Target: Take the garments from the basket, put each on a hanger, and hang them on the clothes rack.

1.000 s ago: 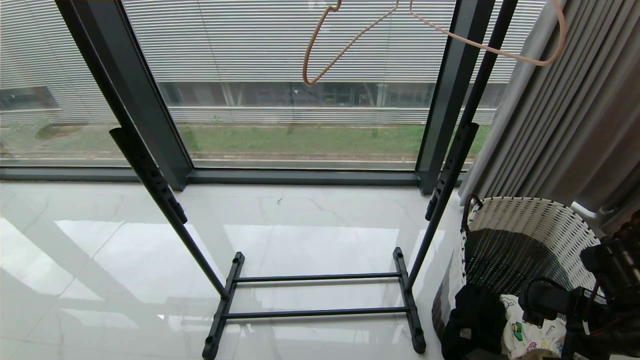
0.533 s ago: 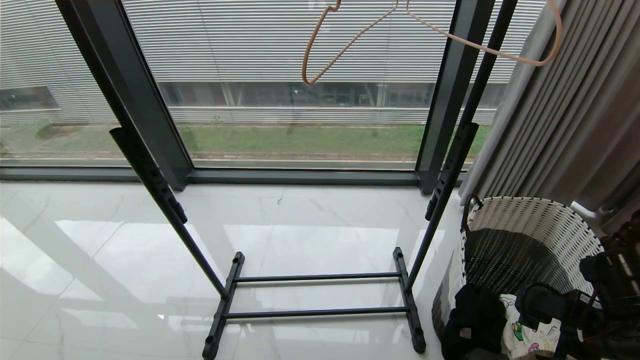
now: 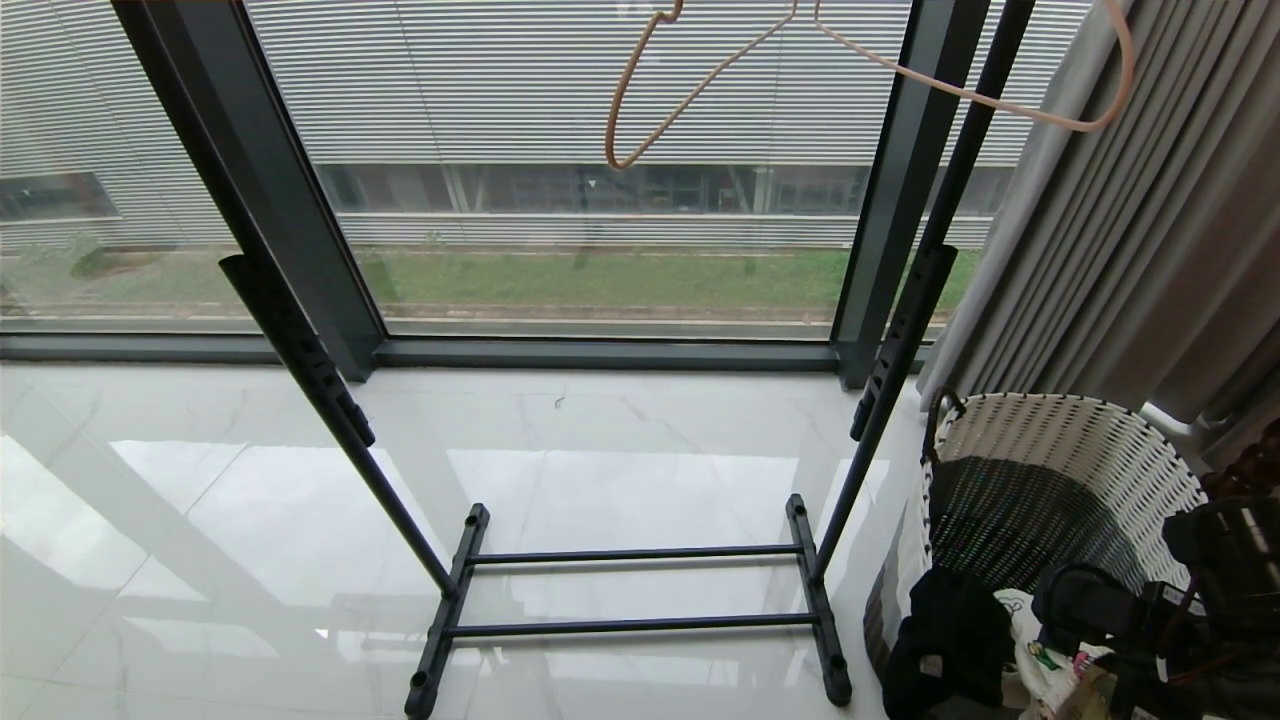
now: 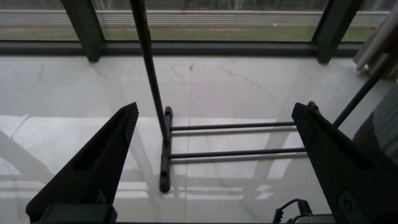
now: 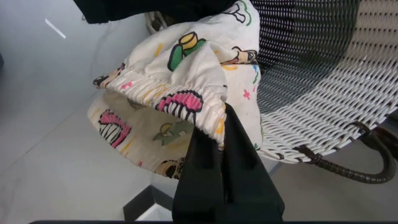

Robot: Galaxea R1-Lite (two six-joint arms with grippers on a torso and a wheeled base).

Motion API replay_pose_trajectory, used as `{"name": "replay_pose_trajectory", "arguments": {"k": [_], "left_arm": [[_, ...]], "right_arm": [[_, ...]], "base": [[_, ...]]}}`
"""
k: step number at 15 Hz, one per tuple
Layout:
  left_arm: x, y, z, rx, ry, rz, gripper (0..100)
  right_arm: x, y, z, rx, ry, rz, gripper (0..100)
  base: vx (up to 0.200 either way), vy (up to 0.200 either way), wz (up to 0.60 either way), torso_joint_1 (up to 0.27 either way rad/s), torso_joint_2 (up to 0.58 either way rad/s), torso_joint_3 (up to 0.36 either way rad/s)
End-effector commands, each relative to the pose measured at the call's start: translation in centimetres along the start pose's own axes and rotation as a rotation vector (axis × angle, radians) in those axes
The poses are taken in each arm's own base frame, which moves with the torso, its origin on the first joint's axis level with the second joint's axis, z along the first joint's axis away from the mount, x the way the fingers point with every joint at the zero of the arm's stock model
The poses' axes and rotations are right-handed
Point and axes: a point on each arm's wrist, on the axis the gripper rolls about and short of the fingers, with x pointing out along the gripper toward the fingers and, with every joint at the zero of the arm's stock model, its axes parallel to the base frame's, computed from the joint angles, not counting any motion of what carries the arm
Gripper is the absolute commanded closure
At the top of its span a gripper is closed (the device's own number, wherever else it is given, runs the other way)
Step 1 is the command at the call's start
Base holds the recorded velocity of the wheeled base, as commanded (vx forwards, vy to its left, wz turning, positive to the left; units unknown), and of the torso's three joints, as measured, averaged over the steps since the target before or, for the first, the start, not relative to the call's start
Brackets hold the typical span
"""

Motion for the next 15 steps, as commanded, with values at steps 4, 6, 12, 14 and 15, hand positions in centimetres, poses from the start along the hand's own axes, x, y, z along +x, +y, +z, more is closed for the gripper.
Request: {"name": "replay_pose_trajectory", "arguments": {"k": [4, 6, 12, 14, 15], "left_arm": [[0.0, 0.0, 0.0, 0.001, -0.001, 0.001, 0], [0.0, 0.0, 0.0, 0.001, -0.001, 0.001, 0], [0.0, 0.0, 0.0, 0.001, -0.001, 0.001, 0], [0.0, 0.0, 0.0, 0.001, -0.001, 0.001, 0], [0.0, 0.0, 0.0, 0.001, -0.001, 0.001, 0]], "right_arm": [[-3.2, -0.2, -1.9, 0.048, 0.039, -0.033, 100], [-6.3, -0.4, -2.9, 0.077, 0.074, -0.025, 100], [-15.3, 0.2, -4.6, 0.12, 0.082, -0.023, 100], [-17.0, 0.7, -5.1, 0.121, 0.078, -0.028, 100], [-17.2, 0.7, -5.2, 0.121, 0.077, -0.029, 100]], "base": [[0.0, 0.0, 0.0, 0.0, 0.0, 0.0], [0.0, 0.0, 0.0, 0.0, 0.0, 0.0], [0.0, 0.0, 0.0, 0.0, 0.0, 0.0], [-0.1, 0.0, 0.0, 0.001, 0.0, 0.001], [-0.2, 0.0, 0.0, 0.002, 0.01, -0.002]]}}
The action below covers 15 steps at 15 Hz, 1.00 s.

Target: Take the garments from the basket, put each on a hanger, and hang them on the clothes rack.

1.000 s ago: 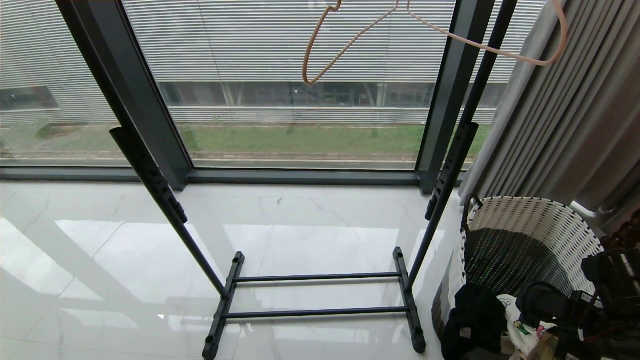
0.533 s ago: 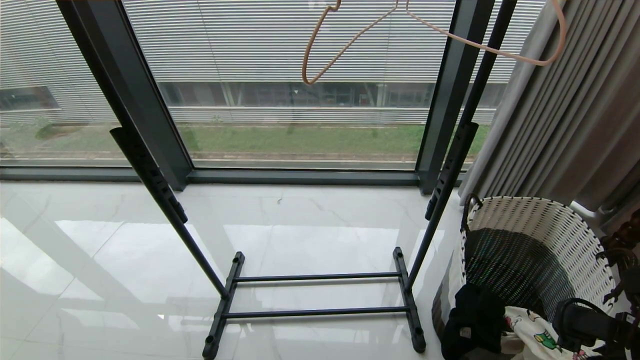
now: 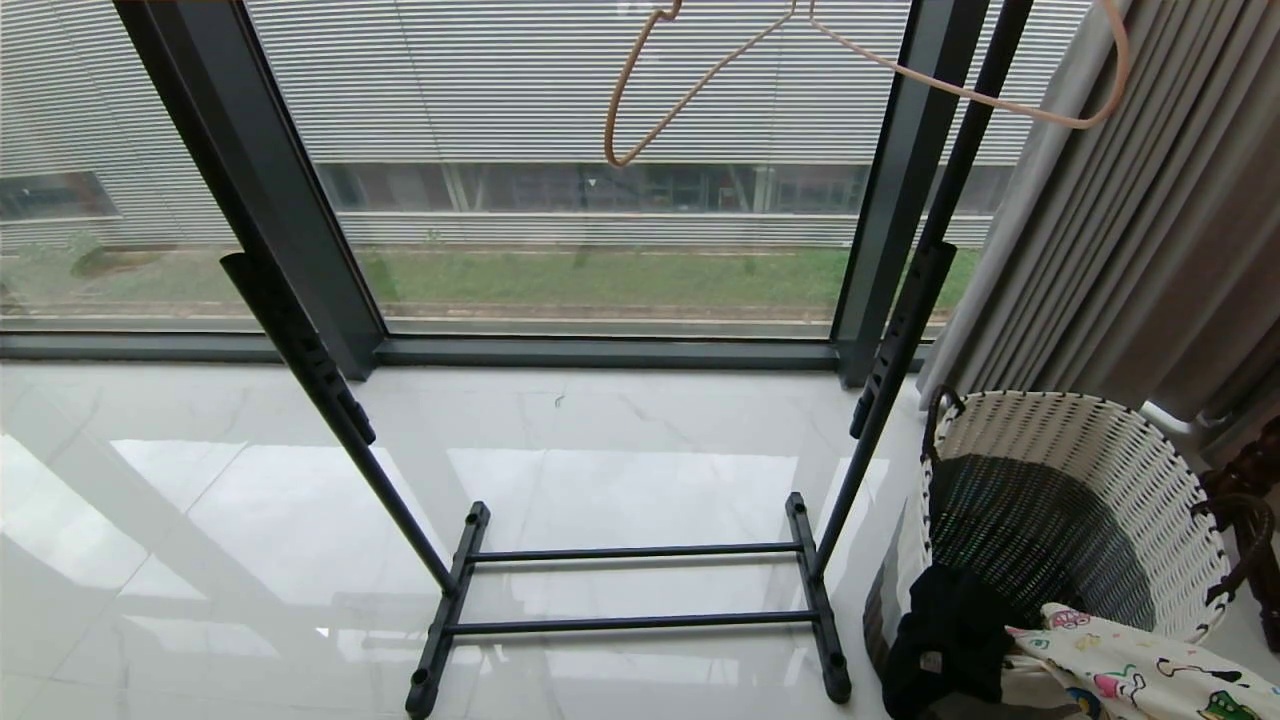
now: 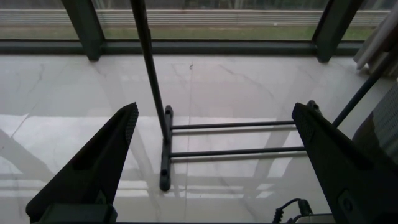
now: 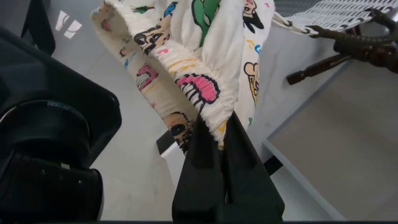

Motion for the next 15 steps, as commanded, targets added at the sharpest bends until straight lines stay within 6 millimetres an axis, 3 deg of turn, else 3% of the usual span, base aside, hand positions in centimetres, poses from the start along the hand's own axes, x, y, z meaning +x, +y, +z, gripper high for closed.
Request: {"name": "replay_pose_trajectory", "arguments": {"k": [1, 15], "left_arm": [[0.0, 0.0, 0.0, 0.001, -0.001, 0.001, 0], [0.0, 0.0, 0.0, 0.001, -0.001, 0.001, 0]], "right_arm": [[-2.0, 0.3, -0.7, 0.015, -0.067, -0.07, 100], [-4.4, -0.5, -0.5, 0.018, -0.092, -0.096, 100]], "base": [[-0.2, 0.0, 0.0, 0.007, 0.01, 0.002], [-0.2, 0.0, 0.0, 0.001, 0.0, 0.003]]}}
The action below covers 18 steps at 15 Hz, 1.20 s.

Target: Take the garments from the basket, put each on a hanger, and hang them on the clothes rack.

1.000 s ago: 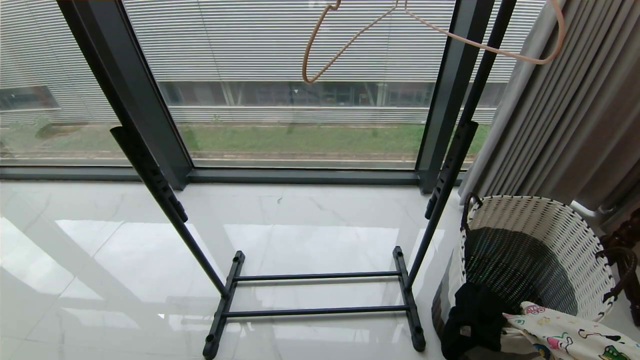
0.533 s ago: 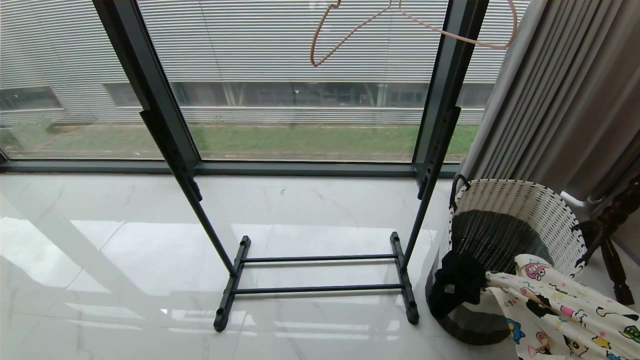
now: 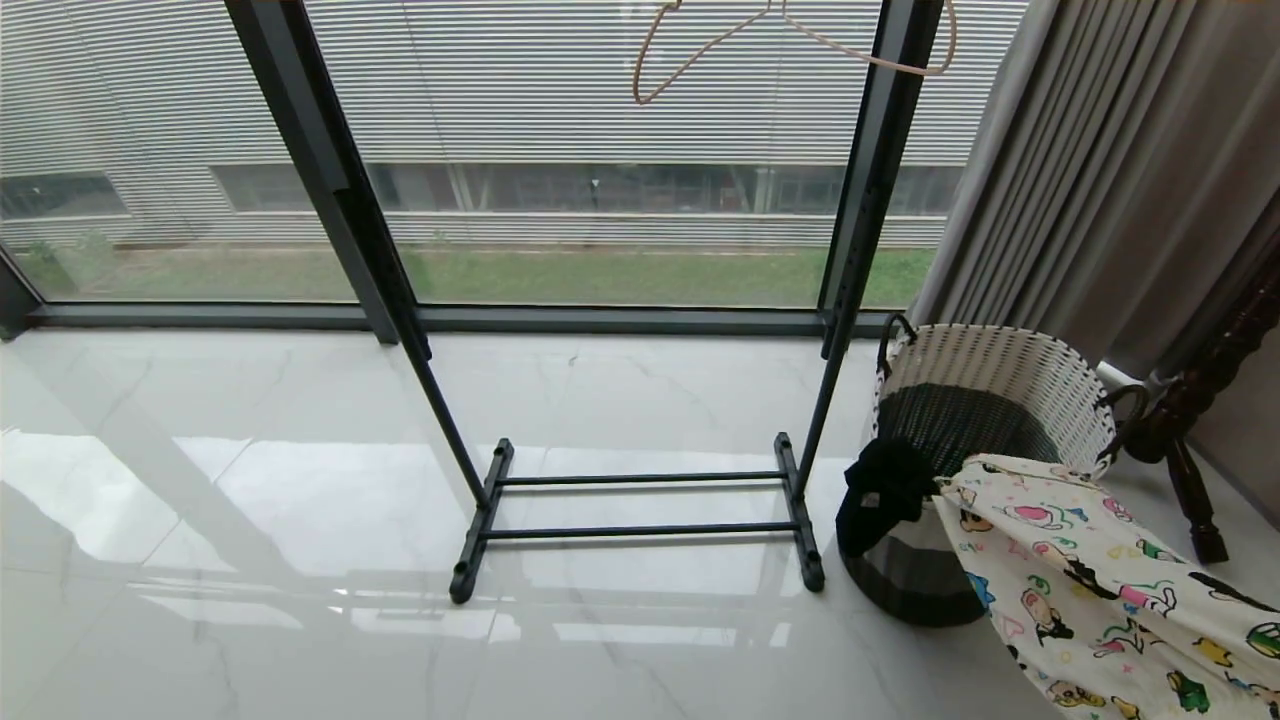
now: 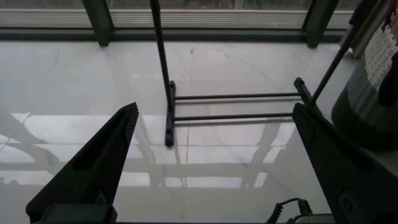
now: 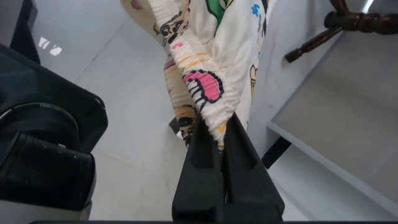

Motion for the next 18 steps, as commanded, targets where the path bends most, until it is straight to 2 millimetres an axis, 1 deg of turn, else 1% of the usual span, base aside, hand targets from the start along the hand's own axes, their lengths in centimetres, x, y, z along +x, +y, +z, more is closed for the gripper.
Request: {"name": "replay_pose_trajectory", "arguments": {"k": [1, 5, 8, 11, 13, 15, 18], "left_arm": [[0.0, 0.0, 0.0, 0.0, -0.001, 0.0, 0], [0.0, 0.0, 0.0, 0.002, -0.001, 0.0, 0], [0.0, 0.0, 0.0, 0.0, -0.001, 0.0, 0], [0.0, 0.0, 0.0, 0.028, -0.001, -0.005, 0], [0.0, 0.0, 0.0, 0.034, -0.001, -0.003, 0], [0.0, 0.0, 0.0, 0.037, -0.001, -0.005, 0], [0.1, 0.0, 0.0, 0.058, 0.006, -0.008, 0]], "right_arm": [[-0.1, -0.2, 0.2, -0.001, -0.004, -0.002, 100], [-0.2, -1.3, 1.2, 0.0, -0.01, -0.009, 100], [-0.6, -3.0, 3.1, -0.015, -0.038, -0.014, 100], [-1.4, -4.1, 4.1, -0.024, -0.046, -0.012, 100], [-1.7, -4.1, 4.4, -0.049, -0.053, 0.02, 100], [-1.7, -3.9, 4.9, -0.11, -0.037, 0.093, 100], [-0.9, -3.5, 6.1, -0.197, -0.042, 0.214, 100]], "base": [[-0.2, 0.0, 0.0, 0.007, 0.0, 0.002], [0.0, 0.0, 0.0, 0.0, 0.0, 0.0], [0.0, 0.0, 0.0, 0.0, 0.0, 0.0], [0.0, 0.0, 0.0, 0.0, 0.0, 0.0], [0.0, 0.0, 0.0, 0.0, 0.0, 0.0], [0.0, 0.0, 0.0, 0.0, 0.0, 0.0], [0.0, 0.0, 0.0, 0.0, 0.0, 0.0]]}}
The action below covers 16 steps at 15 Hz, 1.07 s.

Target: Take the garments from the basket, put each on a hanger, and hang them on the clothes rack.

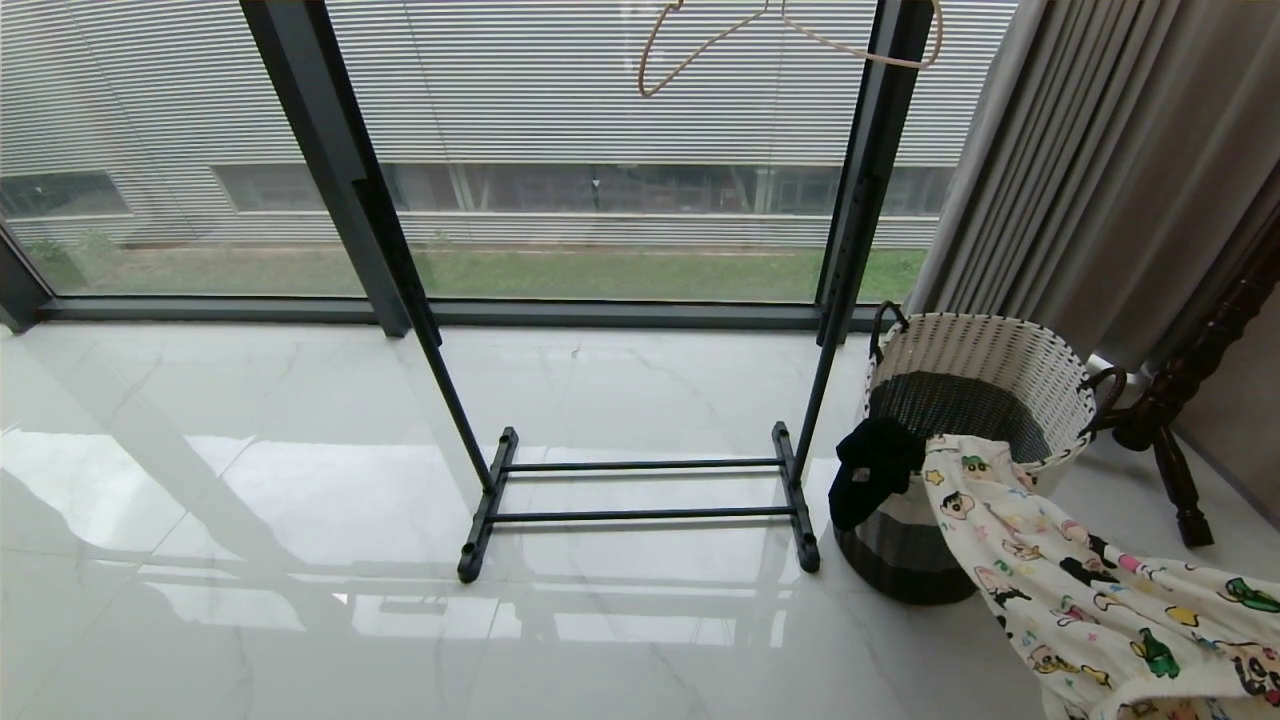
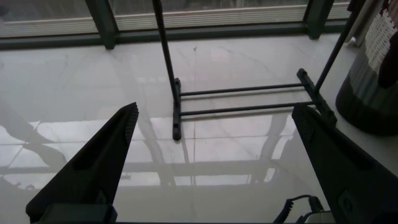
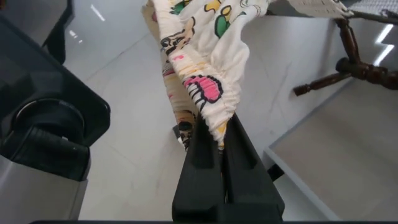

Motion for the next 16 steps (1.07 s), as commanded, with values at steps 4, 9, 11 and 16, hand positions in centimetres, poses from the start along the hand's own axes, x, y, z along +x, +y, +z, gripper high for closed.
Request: {"name": "replay_pose_trajectory", "arguments": {"k": [4, 9, 11, 16], "left_arm": [[0.1, 0.0, 0.0, -0.006, 0.015, -0.006, 0], [0.3, 0.6, 6.9, -0.106, -0.046, -0.116, 0], [4.2, 1.7, 16.2, -0.257, -0.046, -0.118, 0], [15.2, 0.7, 20.3, -0.265, 0.156, -0.26, 0]], "right_arm": [[1.8, -0.2, 2.2, -0.113, 0.044, 0.173, 100], [5.9, -0.1, 3.8, -0.075, -0.08, 0.276, 100], [7.9, 0.0, 4.6, -0.047, -0.18, 0.239, 100], [8.8, 0.3, 9.0, 0.149, -0.377, 0.185, 100]], "base": [[0.0, 0.0, 0.0, 0.0, 0.0, 0.0], [0.0, 0.0, 0.0, 0.0, 0.0, 0.0], [0.0, 0.0, 0.0, 0.0, 0.0, 0.0], [0.0, 0.0, 0.0, 0.0, 0.0, 0.0]]}}
